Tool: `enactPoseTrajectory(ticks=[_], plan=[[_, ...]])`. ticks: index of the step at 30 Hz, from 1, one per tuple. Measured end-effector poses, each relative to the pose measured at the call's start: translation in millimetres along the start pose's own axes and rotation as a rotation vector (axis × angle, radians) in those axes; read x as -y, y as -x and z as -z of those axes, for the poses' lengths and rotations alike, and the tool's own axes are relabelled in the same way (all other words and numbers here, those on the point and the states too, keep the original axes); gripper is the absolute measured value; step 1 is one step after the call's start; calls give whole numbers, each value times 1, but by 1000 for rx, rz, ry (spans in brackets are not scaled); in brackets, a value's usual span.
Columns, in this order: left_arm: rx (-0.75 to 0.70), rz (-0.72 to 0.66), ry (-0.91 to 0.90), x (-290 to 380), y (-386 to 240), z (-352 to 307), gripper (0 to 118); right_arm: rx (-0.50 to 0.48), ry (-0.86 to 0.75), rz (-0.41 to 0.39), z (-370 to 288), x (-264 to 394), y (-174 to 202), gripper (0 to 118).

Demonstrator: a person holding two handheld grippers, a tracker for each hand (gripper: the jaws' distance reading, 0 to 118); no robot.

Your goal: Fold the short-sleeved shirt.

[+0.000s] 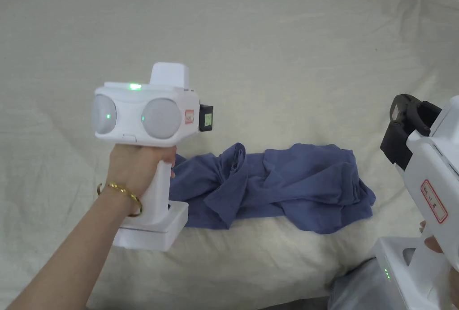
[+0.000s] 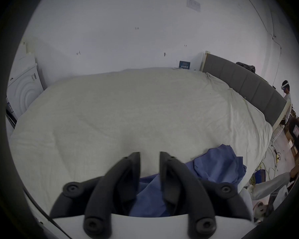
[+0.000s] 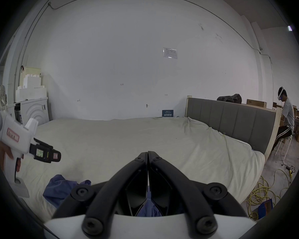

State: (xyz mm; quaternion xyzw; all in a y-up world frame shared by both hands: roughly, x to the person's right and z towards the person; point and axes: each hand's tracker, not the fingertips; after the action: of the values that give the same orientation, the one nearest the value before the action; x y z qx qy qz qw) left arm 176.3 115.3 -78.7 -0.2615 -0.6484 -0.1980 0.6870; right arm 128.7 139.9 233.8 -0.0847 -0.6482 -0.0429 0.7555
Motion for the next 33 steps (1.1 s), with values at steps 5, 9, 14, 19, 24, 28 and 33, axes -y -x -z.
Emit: enactPoseTrajectory(ticks=[5, 9, 14, 19, 24, 28, 33], plan=[[-65, -14, -119, 32, 4, 0, 0, 9, 5, 3, -1, 1, -2, 0], [-110, -23, -138, 54, 10, 5, 0, 13, 13, 7, -1, 3, -4, 0], [-93, -53, -88, 74, 16, 18, 0, 16, 23, 11, 0, 5, -4, 0], [-50, -108, -49, 91, 10, 35, 0, 18, 33, 5, 1, 8, -6, 0], [-25, -88, -43, 105, -8, 45, 0, 33, 49, 4, 3, 11, -10, 0], [9, -97, -25, 111, -25, 52, 0, 46, 59, 6, 4, 13, -14, 0], [30, -92, -2, 116, -43, 62, 0, 61, 70, 1, 5, 16, -18, 0]])
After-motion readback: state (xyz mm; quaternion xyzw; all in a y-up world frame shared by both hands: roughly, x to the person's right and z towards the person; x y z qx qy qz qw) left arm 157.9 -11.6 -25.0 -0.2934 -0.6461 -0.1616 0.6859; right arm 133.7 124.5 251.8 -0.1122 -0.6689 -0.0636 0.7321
